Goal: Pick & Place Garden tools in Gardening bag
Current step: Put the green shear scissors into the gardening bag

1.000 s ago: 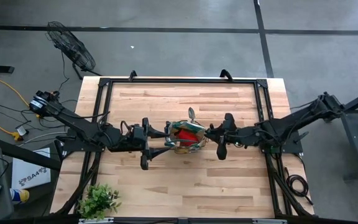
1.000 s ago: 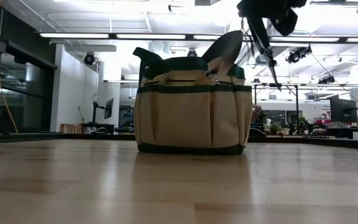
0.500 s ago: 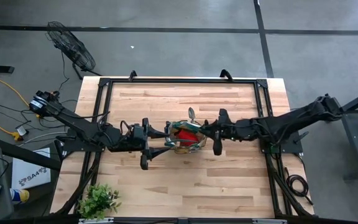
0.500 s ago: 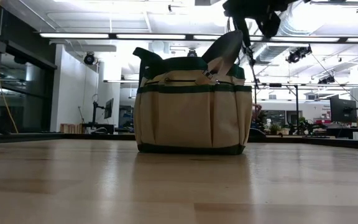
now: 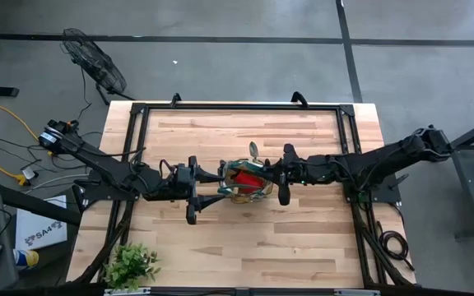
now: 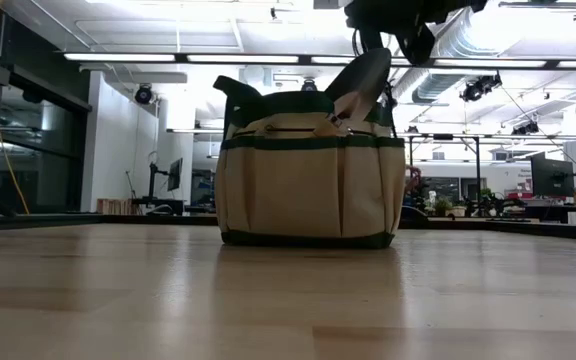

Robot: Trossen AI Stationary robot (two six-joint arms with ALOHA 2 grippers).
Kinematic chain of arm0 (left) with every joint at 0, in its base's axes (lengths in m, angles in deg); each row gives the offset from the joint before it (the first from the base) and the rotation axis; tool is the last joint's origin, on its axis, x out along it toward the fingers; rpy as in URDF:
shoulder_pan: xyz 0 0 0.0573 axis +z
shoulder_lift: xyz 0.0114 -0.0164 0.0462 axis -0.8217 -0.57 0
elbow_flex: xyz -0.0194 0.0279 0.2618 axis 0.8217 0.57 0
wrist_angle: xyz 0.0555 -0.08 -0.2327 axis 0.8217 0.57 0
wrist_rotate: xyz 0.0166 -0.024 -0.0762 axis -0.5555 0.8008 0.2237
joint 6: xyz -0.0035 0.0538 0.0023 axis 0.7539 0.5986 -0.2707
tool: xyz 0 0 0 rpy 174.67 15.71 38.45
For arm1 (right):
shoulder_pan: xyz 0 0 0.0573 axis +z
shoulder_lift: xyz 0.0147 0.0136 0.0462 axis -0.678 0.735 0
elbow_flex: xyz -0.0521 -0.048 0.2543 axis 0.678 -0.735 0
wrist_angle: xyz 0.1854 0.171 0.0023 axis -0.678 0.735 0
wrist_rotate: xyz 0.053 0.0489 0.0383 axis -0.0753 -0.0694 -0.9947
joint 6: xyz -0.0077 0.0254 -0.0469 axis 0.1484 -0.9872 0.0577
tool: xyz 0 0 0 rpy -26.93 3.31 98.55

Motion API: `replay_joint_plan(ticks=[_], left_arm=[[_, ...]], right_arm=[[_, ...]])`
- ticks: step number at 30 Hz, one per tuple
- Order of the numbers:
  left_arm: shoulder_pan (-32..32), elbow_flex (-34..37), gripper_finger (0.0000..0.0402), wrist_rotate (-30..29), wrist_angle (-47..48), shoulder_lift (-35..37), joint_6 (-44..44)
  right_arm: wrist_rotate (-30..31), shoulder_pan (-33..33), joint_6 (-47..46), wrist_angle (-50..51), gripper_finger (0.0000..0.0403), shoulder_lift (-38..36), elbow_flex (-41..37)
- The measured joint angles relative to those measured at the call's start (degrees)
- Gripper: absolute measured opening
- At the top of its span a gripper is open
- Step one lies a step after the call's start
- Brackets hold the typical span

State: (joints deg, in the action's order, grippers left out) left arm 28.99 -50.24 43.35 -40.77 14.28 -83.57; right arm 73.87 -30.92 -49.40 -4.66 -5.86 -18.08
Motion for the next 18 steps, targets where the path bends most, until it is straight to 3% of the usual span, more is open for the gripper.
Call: replay_joint_plan(ticks=[7, 18], left_arm=[[0.0, 0.0, 0.0242, 0.0, 0.3, 0.0, 0.0], [0.0, 0.0, 0.0242, 0.0, 0.7, 0.0, -0.2]], right_arm=[[-3.3, -2.0, 0.5, -1.7, 0.0040, 1.9, 0.0], [-3.5, -2.9, 0.8, 0.1, 0.0040, 2.3, 0.0]])
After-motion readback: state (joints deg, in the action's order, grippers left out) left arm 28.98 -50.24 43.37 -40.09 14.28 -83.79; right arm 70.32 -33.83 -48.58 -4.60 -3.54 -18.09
